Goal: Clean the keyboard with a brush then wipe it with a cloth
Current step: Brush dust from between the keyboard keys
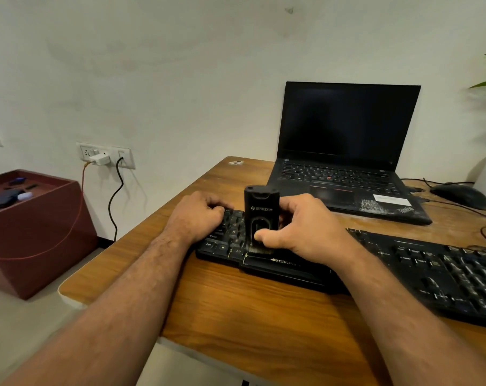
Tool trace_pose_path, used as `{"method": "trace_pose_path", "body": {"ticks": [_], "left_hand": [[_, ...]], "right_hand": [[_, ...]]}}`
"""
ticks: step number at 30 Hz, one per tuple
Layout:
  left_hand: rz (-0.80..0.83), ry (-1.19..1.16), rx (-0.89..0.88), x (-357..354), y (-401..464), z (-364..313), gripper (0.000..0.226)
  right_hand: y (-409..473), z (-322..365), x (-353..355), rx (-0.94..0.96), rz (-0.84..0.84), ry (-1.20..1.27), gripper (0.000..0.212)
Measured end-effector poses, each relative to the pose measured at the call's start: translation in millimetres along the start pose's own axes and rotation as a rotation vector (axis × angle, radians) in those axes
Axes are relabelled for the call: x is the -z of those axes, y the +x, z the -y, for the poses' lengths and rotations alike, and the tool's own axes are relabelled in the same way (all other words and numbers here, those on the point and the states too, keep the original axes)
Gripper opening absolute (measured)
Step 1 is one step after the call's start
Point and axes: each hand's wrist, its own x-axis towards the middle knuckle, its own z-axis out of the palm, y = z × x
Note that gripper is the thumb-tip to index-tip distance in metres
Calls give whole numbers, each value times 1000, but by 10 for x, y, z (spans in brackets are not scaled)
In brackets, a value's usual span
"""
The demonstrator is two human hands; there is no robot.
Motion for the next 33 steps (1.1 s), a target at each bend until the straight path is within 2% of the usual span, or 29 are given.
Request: {"method": "trace_pose_path", "body": {"ticks": [4,10,15,17,20,23,25,29,33], "left_hand": [[10,19,-7,-1,2,4,23],[-3,22,-16,-19,14,22,24],[4,20,-11,-12,12,17,23],[0,11,-8,-12,4,11,23],[-13,13,-10,-20,12,25,24],[0,13,-4,-18,9,22,24],[5,14,-12,-16,11,24,23],[0,11,-15,-18,13,35,21],[0,-1,-16,-17,5,31,20]], "right_hand": [[83,-30,29,-75,-111,42,34],[20,-3,-39,-101,-55,258,27],[28,11,-41,-90,-33,367,31],[5,25,-27,-61,28,346,31],[-27,46,-18,-18,87,153,31],[47,21,-13,-28,-65,25,31],[65,15,26,-31,-102,50,30],[-65,48,46,26,99,75,32],[-67,56,11,47,17,15,35]]}}
